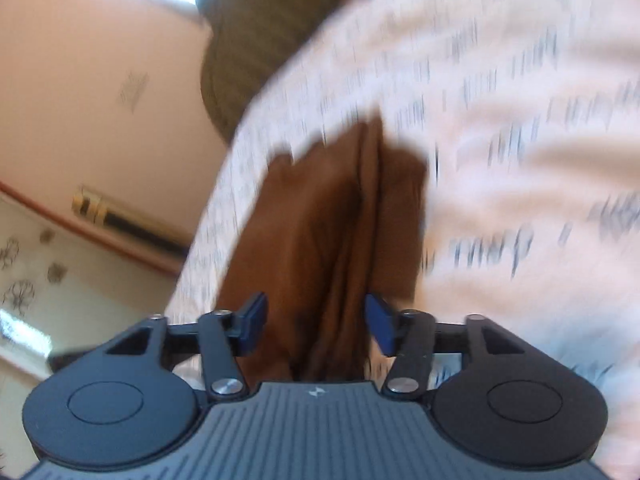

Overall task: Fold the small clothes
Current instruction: 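Lay the lifted edge onto the bundle and open both grippers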

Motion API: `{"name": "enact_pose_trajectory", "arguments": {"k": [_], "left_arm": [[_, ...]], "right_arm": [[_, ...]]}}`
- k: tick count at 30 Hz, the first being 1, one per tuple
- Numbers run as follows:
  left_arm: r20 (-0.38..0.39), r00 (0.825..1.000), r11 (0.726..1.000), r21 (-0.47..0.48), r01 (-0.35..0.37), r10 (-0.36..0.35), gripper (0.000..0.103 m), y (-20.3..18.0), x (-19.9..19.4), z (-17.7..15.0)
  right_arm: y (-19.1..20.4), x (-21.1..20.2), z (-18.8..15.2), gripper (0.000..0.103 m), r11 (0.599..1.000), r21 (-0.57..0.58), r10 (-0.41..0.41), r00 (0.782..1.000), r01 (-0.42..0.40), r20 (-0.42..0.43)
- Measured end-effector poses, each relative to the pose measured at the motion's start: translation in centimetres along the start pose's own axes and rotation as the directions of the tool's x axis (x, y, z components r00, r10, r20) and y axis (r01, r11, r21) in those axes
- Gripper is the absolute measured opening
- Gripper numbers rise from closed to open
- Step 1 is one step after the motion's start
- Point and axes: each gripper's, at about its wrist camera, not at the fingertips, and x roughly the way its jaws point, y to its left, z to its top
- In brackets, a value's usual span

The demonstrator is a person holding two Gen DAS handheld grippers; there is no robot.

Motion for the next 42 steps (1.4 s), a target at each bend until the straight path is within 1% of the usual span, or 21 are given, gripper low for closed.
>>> {"name": "enact_pose_trajectory", "arguments": {"k": [1,2,4,5,7,8,10,11,13,14,16,19,23,27,29,31,33,36,38,40,42], "left_arm": [[0.034,0.999,0.998,0.068,-0.015,0.012,0.077,-1.5,0.5,0.5],[0.045,0.999,0.992,0.128,-0.016,0.01,0.08,-2.8,1.2,0.6],[0.018,1.0,0.978,0.206,-0.008,0.004,0.079,-4.9,3.6,0.1],[-0.039,0.999,0.972,0.234,0.015,-0.006,0.079,-5.8,5.4,-0.6],[-0.164,0.986,0.965,0.258,0.052,-0.009,0.075,-6.6,9.0,-2.3],[-0.18,0.984,0.961,0.273,0.051,-0.001,0.076,-7.1,10.2,-3.3],[-0.125,0.992,0.919,0.394,0.031,0.02,0.093,-8.6,10.9,-5.2],[-0.107,0.993,0.903,0.429,0.004,0.046,0.092,-9.4,10.8,-5.5],[-0.082,0.997,0.902,0.431,0.034,0.001,0.077,-9.7,9.1,-5.2],[-0.079,0.996,0.907,0.417,0.06,-0.03,0.076,-9.4,8.0,-5.0],[-0.034,0.999,0.908,0.416,0.051,-0.041,0.078,-8.5,4.7,-5.2],[0.031,0.999,0.891,0.452,-0.046,0.035,0.082,-6.9,1.0,-6.7],[-0.017,0.992,0.893,0.439,-0.103,0.123,0.081,-5.1,1.0,-7.9],[-0.049,0.981,0.896,0.418,-0.151,0.188,0.073,-5.0,3.1,-8.0],[-0.052,0.973,0.888,0.422,-0.184,0.226,0.063,-5.0,4.0,-7.7],[-0.064,0.971,0.903,0.388,-0.187,0.229,0.031,-4.5,4.3,-7.2],[-0.079,0.969,0.921,0.337,-0.194,0.233,0.017,-3.5,4.5,-6.9],[-0.098,0.964,0.915,0.352,-0.198,0.247,0.016,-2.9,4.5,-7.2],[-0.089,0.965,0.912,0.359,-0.2,0.247,0.017,-2.7,4.5,-7.7],[-0.099,0.965,0.912,0.361,-0.193,0.243,0.017,-2.9,4.1,-7.4],[-0.094,0.971,0.925,0.338,-0.175,0.218,0.022,-2.8,2.7,-6.8]], "right_arm": [[1.1,-0.5,0.6,0.065,0.999,-0.034,-0.001,0.998,0.003,0.055],[2.2,-0.1,1.3,0.068,0.998,-0.059,0.014,0.997,-0.01,0.073],[4.2,2.6,2.7,0.072,0.995,-0.076,0.063,0.998,-0.061,0.023],[4.9,4.4,3.2,0.072,0.994,-0.086,0.062,0.998,-0.064,-0.017],[5.3,8.6,3.8,0.072,0.993,-0.113,-0.049,0.994,0.038,-0.102],[4.7,10.4,3.9,0.068,0.985,-0.128,-0.135,0.981,0.117,-0.141],[2.7,11.9,4.5,0.065,0.986,-0.131,-0.117,0.987,0.101,-0.115],[1.4,11.5,5.3,0.061,0.994,-0.064,-0.096,0.989,0.089,-0.109],[1.0,11.5,6.6,0.061,0.993,-0.018,-0.121,0.988,0.12,-0.099],[1.3,11.3,6.8,0.062,0.99,-0.03,-0.141,0.985,0.139,-0.096],[2.8,9.0,5.9,0.062,0.989,-0.067,-0.138,0.987,0.133,-0.083],[4.9,4.4,3.2,0.065,0.983,-0.165,-0.098,0.991,0.081,-0.093],[5.8,2.4,-0.5,0.065,0.973,-0.22,-0.108,0.98,0.07,-0.167],[5.5,3.9,-1.7,0.063,0.958,-0.257,-0.181,0.961,0.125,-0.21],[5.2,4.5,-2.1,0.063,0.95,-0.276,-0.213,0.95,0.147,-0.228],[4.9,4.9,-2.2,0.057,0.949,-0.28,-0.215,0.949,0.147,-0.231],[4.9,4.8,-2.1,0.013,0.938,-0.297,-0.248,0.944,0.178,-0.216],[4.8,3.6,-2.1,0.012,0.941,-0.288,-0.242,0.949,0.179,-0.2],[3.8,3.6,-2.6,0.008,0.926,-0.305,-0.287,0.939,0.221,-0.192],[2.0,3.2,-2.8,0.009,0.96,-0.22,-0.214,0.96,0.173,-0.178],[1.9,2.2,-3.0,0.017,0.975,-0.174,-0.168,0.972,0.139,-0.164]]}}
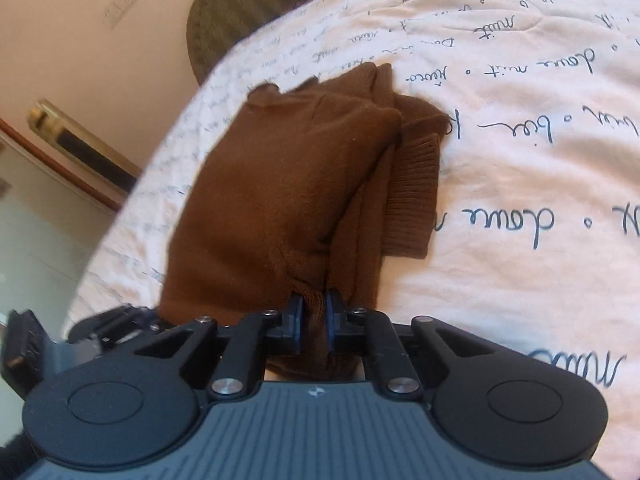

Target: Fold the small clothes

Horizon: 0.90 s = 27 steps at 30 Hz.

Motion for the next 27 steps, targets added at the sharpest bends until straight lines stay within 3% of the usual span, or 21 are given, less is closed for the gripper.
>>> {"name": "enact_pose_trajectory", "arguments": {"k": [1,2,3,4,5,6,8,9,10,11,12,13,14,16,18,19,22,23,25,27], "left_arm": [[0.014,1.0,0.999,-0.031,0.025,-0.024,0.024,0.6,-0.9,0.2],[0.028,0.998,0.996,-0.064,0.054,-0.052,0.028,1.4,-1.8,0.3],[0.049,0.995,0.989,-0.119,0.087,-0.082,0.043,2.3,-2.6,0.6],[0.07,0.992,0.976,-0.187,0.114,-0.103,0.062,3.3,-3.1,0.8],[0.086,0.988,0.954,-0.261,0.147,-0.129,0.07,4.4,-3.1,1.2],[0.085,0.982,0.924,-0.334,0.188,-0.169,0.078,5.3,-2.6,1.5],[0.058,0.967,0.856,-0.454,0.247,-0.248,0.075,6.5,-0.5,2.0],[0.031,0.957,0.824,-0.501,0.264,-0.287,0.066,6.6,1.1,2.2],[-0.01,0.949,0.801,-0.539,0.261,-0.316,0.045,6.5,2.6,2.1],[-0.066,0.94,0.786,-0.569,0.24,-0.335,0.035,6.4,4.0,2.0],[-0.107,0.943,0.786,-0.586,0.197,-0.315,0.022,6.2,4.8,1.9],[-0.1,0.947,0.788,-0.585,0.193,-0.306,0.017,6.3,4.5,2.1],[-0.092,0.95,0.801,-0.565,0.197,-0.299,0.017,6.1,3.8,2.4],[-0.104,0.964,0.854,-0.494,0.164,-0.245,0.017,5.6,2.7,2.9],[-0.139,0.967,0.885,-0.446,0.131,-0.213,0.021,5.2,3.8,2.2],[-0.12,0.974,0.898,-0.421,0.126,-0.193,0.025,4.9,3.9,1.8],[-0.073,0.99,0.927,-0.365,0.087,-0.122,0.034,3.9,1.3,2.0],[-0.038,0.996,0.944,-0.324,0.065,-0.082,0.034,3.4,-0.2,2.0],[0.051,0.999,0.979,-0.205,-0.005,0.016,0.046,1.6,-2.8,2.1],[0.11,0.991,0.993,-0.1,-0.066,0.077,0.057,-0.8,-3.5,2.6]], "right_arm": [[0.1,-0.7,-0.2,0.021,1.0,0.016,0.003,1.0,-0.003,0.013],[0.2,-1.7,-0.5,0.034,0.999,0.033,0.001,1.0,-0.002,0.029],[0.3,-2.7,-0.9,0.061,0.999,0.042,0.007,0.999,-0.009,0.05],[0.4,-3.7,-1.4,0.078,0.999,0.047,0.011,0.997,-0.015,0.078],[0.4,-4.5,-1.8,0.1,0.999,0.051,0.005,0.995,-0.01,0.103],[0.4,-4.9,-2.1,0.101,0.999,0.049,0.004,0.993,-0.01,0.12],[0.0,-4.1,-2.0,0.1,0.998,0.062,0.018,0.996,-0.023,0.083],[-0.3,-3.4,-1.8,0.1,0.997,0.082,0.012,0.998,-0.017,0.062],[-0.6,-2.6,-1.5,0.1,0.994,0.102,0.024,0.998,-0.029,0.05],[-0.9,-1.8,-1.4,0.098,0.991,0.12,0.052,0.998,-0.057,0.041],[-1.2,-1.1,-1.3,0.073,0.988,0.134,0.066,0.997,-0.07,0.037],[-1.1,-0.8,-1.2,0.038,0.99,0.131,0.049,0.998,-0.053,0.03],[-0.8,-0.6,-1.0,0.014,0.993,0.112,0.035,0.999,-0.035,-0.001],[0.6,-1.7,-1.1,0.014,0.999,0.046,0.009,1.0,-0.01,0.01],[1.0,-1.8,-1.6,0.014,0.999,-0.006,-0.044,0.999,0.044,-0.003],[0.5,-0.9,-1.9,0.013,0.998,-0.008,-0.067,0.997,0.066,-0.026],[-1.2,-0.7,-2.2,0.02,0.998,0.061,-0.002,1.0,0.002,0.002],[-1.0,-1.5,-2.5,0.028,0.997,0.079,-0.008,1.0,0.006,0.019],[0.5,-3.9,-3.3,0.035,0.996,0.044,-0.078,0.99,0.073,0.116],[2.8,-6.0,-4.1,0.038,0.988,-0.024,-0.144,0.96,0.154,0.242]]}}
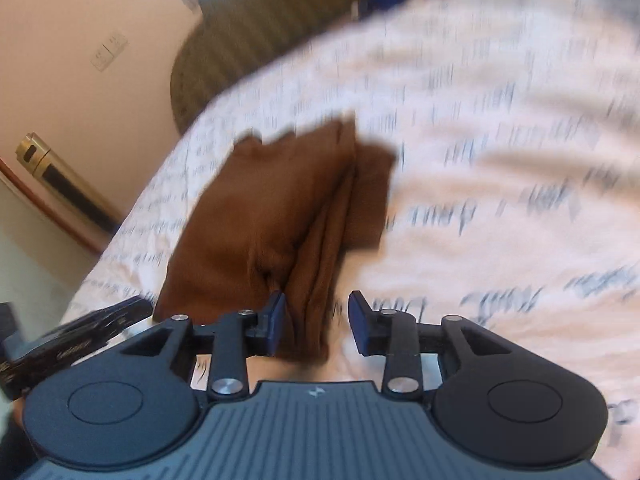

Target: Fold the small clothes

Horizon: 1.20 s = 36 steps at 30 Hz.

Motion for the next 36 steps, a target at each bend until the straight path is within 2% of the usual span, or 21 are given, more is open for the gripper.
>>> {"name": "enact_pose_trajectory", "arguments": {"k": [1,3,4,6,8,9,10,12,14,15,17,20,22,23,26,28,30,36], "left_arm": [[0.006,1.0,0.999,0.038,0.01,-0.01,0.062,-1.0,0.3,0.1],[-0.015,0.999,0.996,0.078,0.038,-0.037,0.062,-3.1,2.0,0.0],[-0.046,0.998,0.994,0.096,0.044,-0.04,0.061,-3.8,3.4,-0.3],[-0.139,0.99,0.996,0.082,0.033,-0.022,0.061,-4.3,6.4,-1.4],[-0.107,0.994,0.997,0.07,0.024,-0.016,0.061,-4.0,6.6,-1.9],[-0.112,0.994,0.998,0.063,0.025,-0.018,0.061,-3.9,6.1,-1.7],[-0.112,0.993,0.998,0.05,0.033,-0.027,0.059,-3.6,5.2,-1.4],[-0.102,0.994,0.999,0.02,0.05,-0.048,0.062,-2.9,2.9,-1.3],[-0.096,0.994,0.999,-0.008,0.044,-0.045,0.079,-2.6,1.1,-1.9],[-0.097,0.995,0.999,-0.019,0.035,-0.036,0.089,-2.5,0.6,-2.4],[-0.114,0.993,1.0,-0.028,0.002,-0.005,0.092,-2.6,0.5,-3.6],[-0.203,0.979,0.997,-0.055,-0.051,0.038,0.092,-2.6,1.9,-4.9],[-0.185,0.982,0.997,-0.056,-0.054,0.043,0.102,-2.5,2.1,-5.5],[-0.181,0.982,0.997,-0.056,-0.06,0.049,0.103,-2.3,2.4,-5.6],[-0.193,0.98,0.997,-0.05,-0.064,0.053,0.103,-2.2,2.9,-5.5],[-0.194,0.979,0.997,-0.037,-0.068,0.06,0.103,-2.4,3.0,-5.5],[-0.194,0.979,0.997,-0.042,-0.064,0.055,0.103,-2.2,3.0,-5.5],[-0.194,0.98,0.997,-0.043,-0.063,0.054,0.103,-2.3,3.1,-5.5]], "right_arm": [[1.1,-0.5,0.0,0.041,1.0,-0.027,0.007,0.999,-0.006,0.04],[3.3,0.2,0.4,0.063,0.996,-0.061,0.061,0.997,-0.058,0.05],[4.3,1.2,0.6,0.066,0.993,-0.071,0.095,0.995,-0.092,0.041],[5.4,3.8,1.0,0.066,0.99,-0.072,0.123,0.992,-0.122,0.009],[4.9,7.6,1.1,0.065,0.998,-0.052,0.03,0.996,-0.034,-0.08],[3.9,8.7,0.9,0.065,0.998,-0.05,0.025,0.996,-0.03,-0.087],[3.3,8.5,0.6,0.065,0.998,-0.029,0.061,0.996,-0.063,-0.057],[3.5,6.8,0.8,0.066,0.998,0.02,0.061,0.996,-0.06,-0.068],[4.7,3.9,-0.2,0.07,0.999,-0.024,0.041,0.999,-0.042,-0.021],[5.0,2.6,-0.9,0.074,0.998,-0.049,0.028,1.0,-0.028,0.01],[5.6,1.3,-2.6,0.079,0.995,-0.094,-0.017,0.999,0.02,0.035],[6.1,2.2,-5.1,0.079,0.98,-0.139,-0.141,0.99,0.142,0.02],[5.7,3.4,-6.3,0.079,0.968,-0.135,-0.214,0.977,0.211,-0.014],[5.6,3.9,-6.7,0.079,0.963,-0.134,-0.238,0.971,0.234,-0.016],[6.4,4.5,-7.4,0.091,0.944,-0.166,-0.286,0.958,0.286,0.023],[7.0,5.0,-7.5,0.095,0.926,-0.174,-0.333,0.942,0.334,0.036],[7.2,5.4,-7.7,0.103,0.911,-0.175,-0.37,0.928,0.372,0.048],[6.3,4.8,-8.3,0.103,0.91,-0.146,-0.375,0.921,0.388,0.107]]}}
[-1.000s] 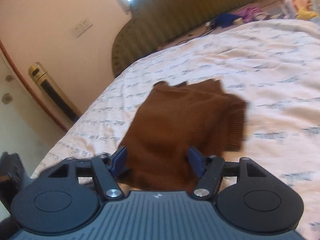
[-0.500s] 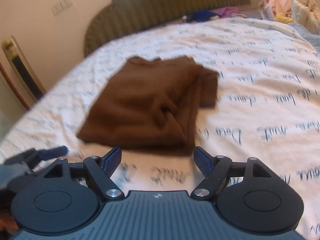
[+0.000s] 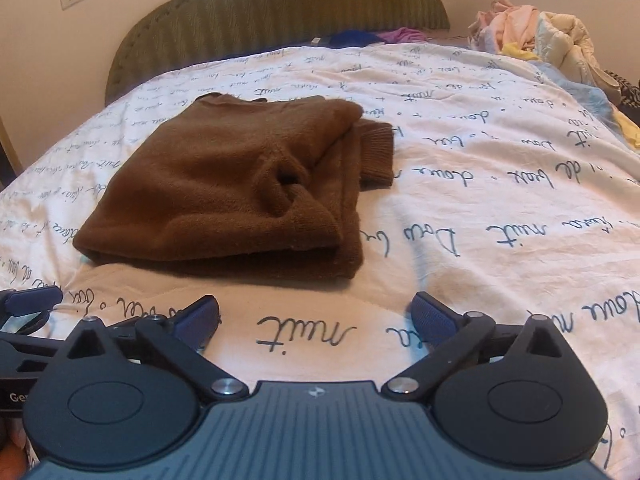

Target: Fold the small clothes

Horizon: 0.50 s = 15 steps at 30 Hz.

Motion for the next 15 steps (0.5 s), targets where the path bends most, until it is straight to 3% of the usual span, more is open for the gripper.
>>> {"name": "enact_pose_trajectory", "arguments": {"k": [7,15], "left_arm": [[-0.01,0.999,0.998,-0.041,-0.039,0.038,0.103,0.3,0.52,0.74],[0.012,0.999,0.999,-0.038,-0.039,0.039,0.103,0.18,0.23,0.23]], "right_arm": [[-0.37,-0.01,-0.51,0.103,0.998,-0.035,-0.061,0.998,0.061,0.01],[-0.54,-0.28,-0.86,0.103,0.999,-0.015,-0.047,0.998,0.048,0.031]]}}
